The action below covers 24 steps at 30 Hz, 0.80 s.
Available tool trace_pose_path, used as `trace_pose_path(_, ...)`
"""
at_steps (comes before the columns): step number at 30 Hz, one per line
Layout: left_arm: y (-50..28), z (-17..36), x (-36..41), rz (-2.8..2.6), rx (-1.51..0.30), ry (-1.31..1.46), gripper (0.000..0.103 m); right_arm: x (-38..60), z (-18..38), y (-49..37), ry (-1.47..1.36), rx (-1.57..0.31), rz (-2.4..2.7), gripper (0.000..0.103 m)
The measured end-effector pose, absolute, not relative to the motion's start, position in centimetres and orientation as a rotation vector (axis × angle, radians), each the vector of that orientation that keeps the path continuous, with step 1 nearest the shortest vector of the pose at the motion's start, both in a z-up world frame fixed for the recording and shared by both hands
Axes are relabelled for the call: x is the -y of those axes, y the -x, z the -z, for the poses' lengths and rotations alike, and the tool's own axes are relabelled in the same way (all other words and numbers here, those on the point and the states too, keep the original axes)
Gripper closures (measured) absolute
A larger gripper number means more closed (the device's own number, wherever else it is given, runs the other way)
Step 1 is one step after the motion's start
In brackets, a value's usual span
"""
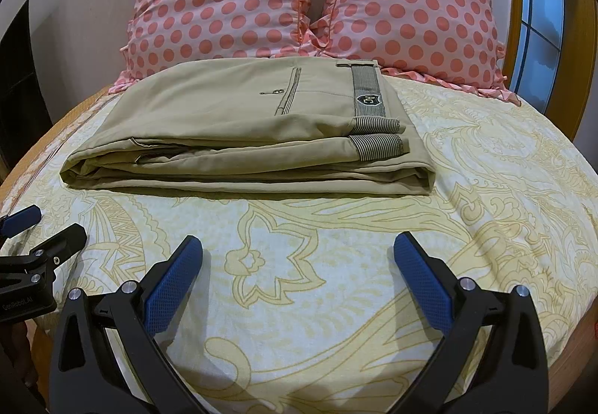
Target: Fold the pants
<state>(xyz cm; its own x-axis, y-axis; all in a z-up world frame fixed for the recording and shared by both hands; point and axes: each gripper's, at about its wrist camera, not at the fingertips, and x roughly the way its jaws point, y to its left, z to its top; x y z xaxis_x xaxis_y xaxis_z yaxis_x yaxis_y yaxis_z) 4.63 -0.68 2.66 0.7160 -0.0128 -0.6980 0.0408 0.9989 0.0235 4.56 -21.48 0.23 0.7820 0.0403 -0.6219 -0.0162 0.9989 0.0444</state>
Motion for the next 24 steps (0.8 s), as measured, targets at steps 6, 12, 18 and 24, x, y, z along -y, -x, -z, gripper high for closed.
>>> trace_pose_path(6,-4.59,-2.65,0.65,0.030,-0.771,-0.038,0.002,21.53,-0.24,-4.52,-0.037,-0.670,-0.032,0.001)
trace_pose_path(12,-4.70,-2.65,0.50,0.031,-0.768,-0.037,0.002,21.54,-0.26,-4.55,-0.038,-0.669,-0.030,0.001)
trace_pose_path(18,-4.77,-2.65,0.46,0.030,-0.765,-0.036,0.002,21.66,-0.29,-4.56,-0.037,-0.668,-0.032,0.001)
trace_pose_path(24,-4.87,-2.66,0.43,0.029,-0.762,-0.036,0.002,21.75,-0.32,-4.55,-0.037,-0.666,-0.032,0.001)
